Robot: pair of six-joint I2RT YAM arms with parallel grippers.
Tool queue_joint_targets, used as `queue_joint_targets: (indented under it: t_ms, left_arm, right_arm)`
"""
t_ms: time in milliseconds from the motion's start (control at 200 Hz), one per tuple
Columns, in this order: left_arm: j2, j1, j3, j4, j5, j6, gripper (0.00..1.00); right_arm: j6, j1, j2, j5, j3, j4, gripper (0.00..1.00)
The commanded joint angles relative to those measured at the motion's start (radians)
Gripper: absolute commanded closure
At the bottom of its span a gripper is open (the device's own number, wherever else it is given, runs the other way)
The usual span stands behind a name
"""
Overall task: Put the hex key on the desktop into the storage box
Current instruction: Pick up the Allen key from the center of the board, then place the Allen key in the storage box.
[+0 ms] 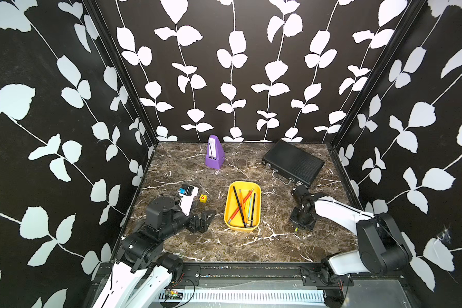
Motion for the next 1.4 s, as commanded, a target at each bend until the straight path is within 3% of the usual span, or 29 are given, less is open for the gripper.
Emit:
queue_joint_targets:
  t_ms: [0,215,425,785,990,1395]
  left_arm:
    - [-0.003,-0.005,-0.009,0.008,0.006,-0.006,0.02]
    - [-0.003,-0.005,-0.009,0.008,0.004,-0.006,0.02]
    - [-0.002,-0.005,-0.008,0.008,0.004,-0.005,0.02]
    - [-0.005,-0.005,-0.008,0.006,0.001,-0.006,0.02]
    - [-0.004,-0.005,-0.008,0.005,0.001,-0.006,0.02]
    - [0.000,-0.005,-0.006,0.003,-0.004,-0.008,0.02]
  right_arm:
    - [-0.009,-0.002,-0.004,0.029,0.003,0.000,1.00]
    - [-0.017,0.037,-0.053,0.065,0.077,-0.063,1.00]
    - [-0.031,0.126,-0.033,0.074,0.259,-0.138,1.00]
    - [-0.053,0.386,0.205,0.019,0.632,-0.184,1.00]
    - [-0.037,0.473,0.335,-0.019,0.758,-0.161,1.00]
    - [0.080,0.485,0.468,-0.037,0.690,-0.051,1.00]
